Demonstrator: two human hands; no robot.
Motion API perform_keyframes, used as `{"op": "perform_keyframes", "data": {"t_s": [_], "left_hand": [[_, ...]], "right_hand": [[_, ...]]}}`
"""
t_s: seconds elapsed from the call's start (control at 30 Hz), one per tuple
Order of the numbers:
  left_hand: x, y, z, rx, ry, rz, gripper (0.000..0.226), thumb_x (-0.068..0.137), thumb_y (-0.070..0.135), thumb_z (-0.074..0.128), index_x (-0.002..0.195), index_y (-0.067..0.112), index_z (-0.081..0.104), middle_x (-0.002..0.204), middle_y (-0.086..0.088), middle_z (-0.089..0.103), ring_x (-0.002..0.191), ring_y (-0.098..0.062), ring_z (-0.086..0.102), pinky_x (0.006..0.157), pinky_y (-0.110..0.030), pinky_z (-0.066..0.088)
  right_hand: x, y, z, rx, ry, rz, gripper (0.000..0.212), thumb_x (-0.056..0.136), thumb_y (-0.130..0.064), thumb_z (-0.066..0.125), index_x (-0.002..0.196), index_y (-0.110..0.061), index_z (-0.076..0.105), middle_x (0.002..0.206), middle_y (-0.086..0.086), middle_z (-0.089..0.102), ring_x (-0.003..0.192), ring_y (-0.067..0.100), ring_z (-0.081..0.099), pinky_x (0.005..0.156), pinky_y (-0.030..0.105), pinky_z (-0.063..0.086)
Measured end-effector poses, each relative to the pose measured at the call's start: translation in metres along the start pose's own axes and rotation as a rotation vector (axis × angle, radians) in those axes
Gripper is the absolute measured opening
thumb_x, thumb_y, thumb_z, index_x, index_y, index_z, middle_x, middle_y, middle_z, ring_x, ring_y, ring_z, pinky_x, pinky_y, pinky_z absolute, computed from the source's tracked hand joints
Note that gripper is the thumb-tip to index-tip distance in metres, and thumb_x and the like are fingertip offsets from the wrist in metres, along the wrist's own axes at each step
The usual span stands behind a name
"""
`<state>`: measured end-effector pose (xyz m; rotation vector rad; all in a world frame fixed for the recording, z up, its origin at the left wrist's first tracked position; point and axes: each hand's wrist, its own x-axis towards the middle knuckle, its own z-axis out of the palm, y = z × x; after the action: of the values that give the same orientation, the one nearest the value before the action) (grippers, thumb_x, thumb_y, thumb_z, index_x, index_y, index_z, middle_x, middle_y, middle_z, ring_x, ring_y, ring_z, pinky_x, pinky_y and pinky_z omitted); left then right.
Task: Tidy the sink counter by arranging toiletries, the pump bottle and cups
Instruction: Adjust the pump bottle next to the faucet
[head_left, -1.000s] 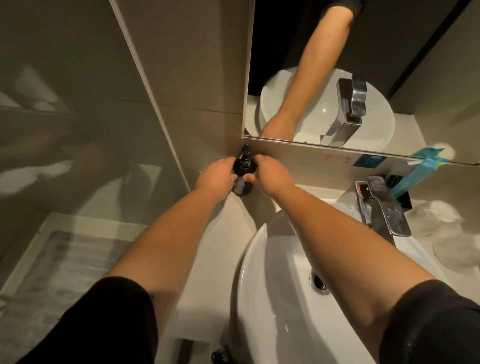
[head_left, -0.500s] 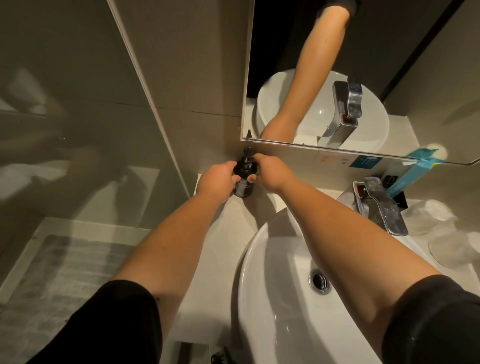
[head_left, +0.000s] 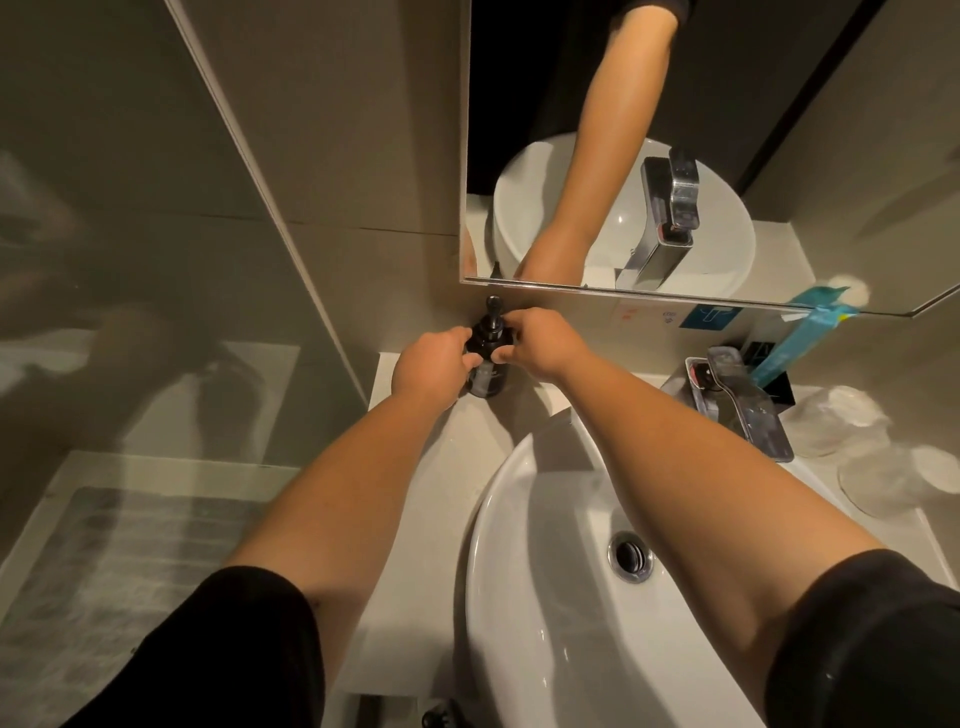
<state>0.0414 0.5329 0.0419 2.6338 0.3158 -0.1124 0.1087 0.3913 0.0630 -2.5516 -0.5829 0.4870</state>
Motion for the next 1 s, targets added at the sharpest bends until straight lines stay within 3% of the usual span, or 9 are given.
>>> {"op": "perform_keyframes", "data": {"t_s": [0.2, 0.4, 0.67, 0.87, 1.0], "left_hand": [[0.000, 0.013, 0.007, 0.020, -0.009, 0.012, 0.035, 0.095, 0.031, 0.054, 0.126, 0.017, 0.056, 0.109, -0.013, 0.068, 0.096, -0.034, 0.062, 0.077, -0.041, 0.053], [0.002, 0.029, 0.014, 0.035, -0.019, 0.044, 0.034, 0.095, 0.031, 0.054, 0.124, 0.014, 0.056, 0.110, -0.015, 0.067, 0.098, -0.036, 0.061, 0.078, -0.042, 0.053], [0.004, 0.054, 0.030, 0.058, -0.023, 0.083, 0.035, 0.095, 0.034, 0.053, 0.123, 0.013, 0.056, 0.107, -0.013, 0.067, 0.096, -0.034, 0.062, 0.076, -0.043, 0.054], [0.003, 0.071, 0.041, 0.082, -0.008, 0.096, 0.036, 0.096, 0.035, 0.052, 0.125, 0.012, 0.055, 0.112, -0.013, 0.067, 0.098, -0.034, 0.062, 0.077, -0.042, 0.054], [0.004, 0.076, 0.046, 0.086, 0.002, 0.104, 0.035, 0.096, 0.034, 0.051, 0.123, 0.012, 0.055, 0.108, -0.013, 0.067, 0.095, -0.035, 0.062, 0.073, -0.041, 0.053]], "right_hand": [[-0.005, 0.008, -0.008, 0.000, -0.002, 0.037, 0.030, 0.079, -0.021, 0.076, 0.109, -0.015, 0.071, 0.105, 0.008, 0.072, 0.098, 0.027, 0.064, 0.085, 0.034, 0.051], [-0.015, 0.021, -0.019, 0.005, 0.010, 0.080, 0.026, 0.079, -0.018, 0.076, 0.104, -0.014, 0.072, 0.092, 0.005, 0.067, 0.084, 0.020, 0.057, 0.072, 0.025, 0.039], [-0.027, 0.034, -0.040, -0.077, 0.002, 0.143, 0.028, 0.079, -0.018, 0.076, 0.105, -0.009, 0.069, 0.085, 0.001, 0.058, 0.081, 0.020, 0.052, 0.071, 0.026, 0.038], [-0.032, 0.041, -0.052, -0.081, -0.026, 0.214, 0.033, 0.078, -0.016, 0.077, 0.109, -0.010, 0.069, 0.103, 0.008, 0.070, 0.099, 0.028, 0.064, 0.082, 0.031, 0.050], [-0.036, 0.040, -0.056, -0.107, -0.031, 0.252, 0.035, 0.081, -0.016, 0.075, 0.114, -0.009, 0.066, 0.112, 0.011, 0.069, 0.105, 0.029, 0.063, 0.087, 0.033, 0.048]]}}
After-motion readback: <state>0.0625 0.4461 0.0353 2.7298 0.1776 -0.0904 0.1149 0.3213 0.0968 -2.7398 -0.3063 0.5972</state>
